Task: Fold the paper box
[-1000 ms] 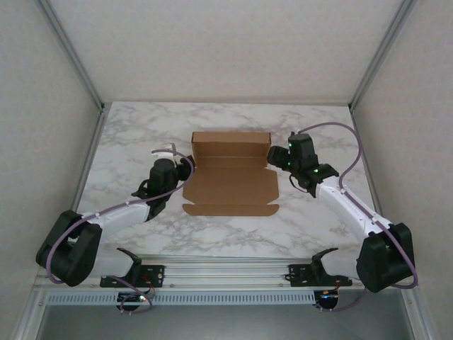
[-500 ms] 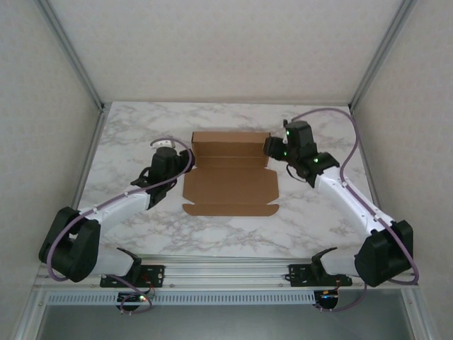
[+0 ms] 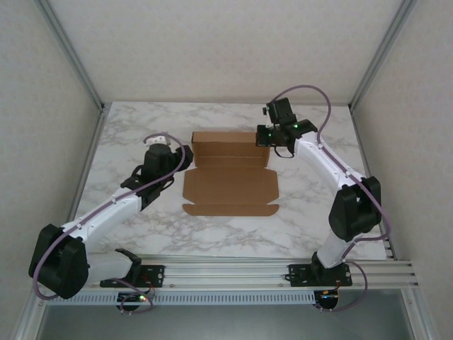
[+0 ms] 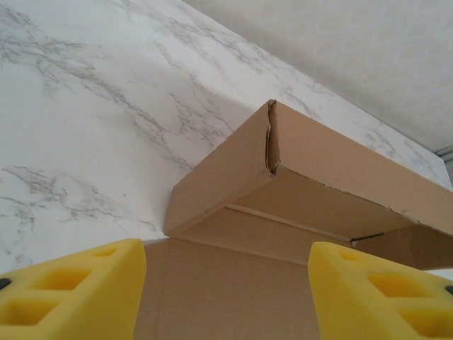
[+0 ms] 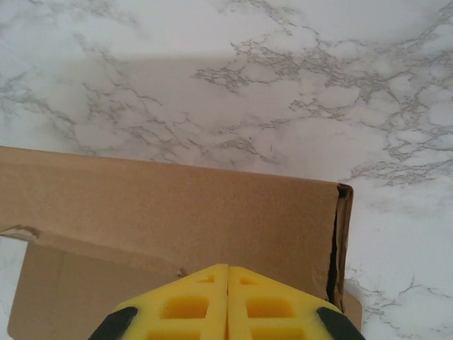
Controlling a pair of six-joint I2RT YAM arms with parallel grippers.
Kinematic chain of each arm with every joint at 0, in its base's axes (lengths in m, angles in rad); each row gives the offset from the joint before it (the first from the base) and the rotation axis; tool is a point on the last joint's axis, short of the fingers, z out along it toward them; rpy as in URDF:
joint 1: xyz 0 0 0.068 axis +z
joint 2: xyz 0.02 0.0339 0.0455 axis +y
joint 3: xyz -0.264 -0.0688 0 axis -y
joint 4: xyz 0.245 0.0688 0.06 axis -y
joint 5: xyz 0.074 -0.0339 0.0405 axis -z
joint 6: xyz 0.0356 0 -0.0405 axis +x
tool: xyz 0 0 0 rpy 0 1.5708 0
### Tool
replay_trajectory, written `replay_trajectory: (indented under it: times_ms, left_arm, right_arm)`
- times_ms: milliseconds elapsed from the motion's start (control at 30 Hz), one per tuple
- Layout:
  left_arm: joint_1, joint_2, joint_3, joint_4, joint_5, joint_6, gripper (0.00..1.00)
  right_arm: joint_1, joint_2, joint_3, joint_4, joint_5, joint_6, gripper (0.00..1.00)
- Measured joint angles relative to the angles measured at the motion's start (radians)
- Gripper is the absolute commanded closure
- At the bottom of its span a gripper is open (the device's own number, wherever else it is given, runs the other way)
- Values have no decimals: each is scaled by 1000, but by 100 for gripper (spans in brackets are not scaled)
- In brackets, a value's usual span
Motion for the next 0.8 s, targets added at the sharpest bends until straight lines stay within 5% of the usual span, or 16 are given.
replay_trajectory:
  times_ms: [433, 800]
  left_arm:
    - [0, -24, 22, -60, 48, -9, 38]
    - [0, -68, 253, -116, 82, -10, 37]
  right_arm:
    - [-76, 206, 211, -42, -63, 23, 91]
    - [-168, 447, 460, -63, -118, 69, 88]
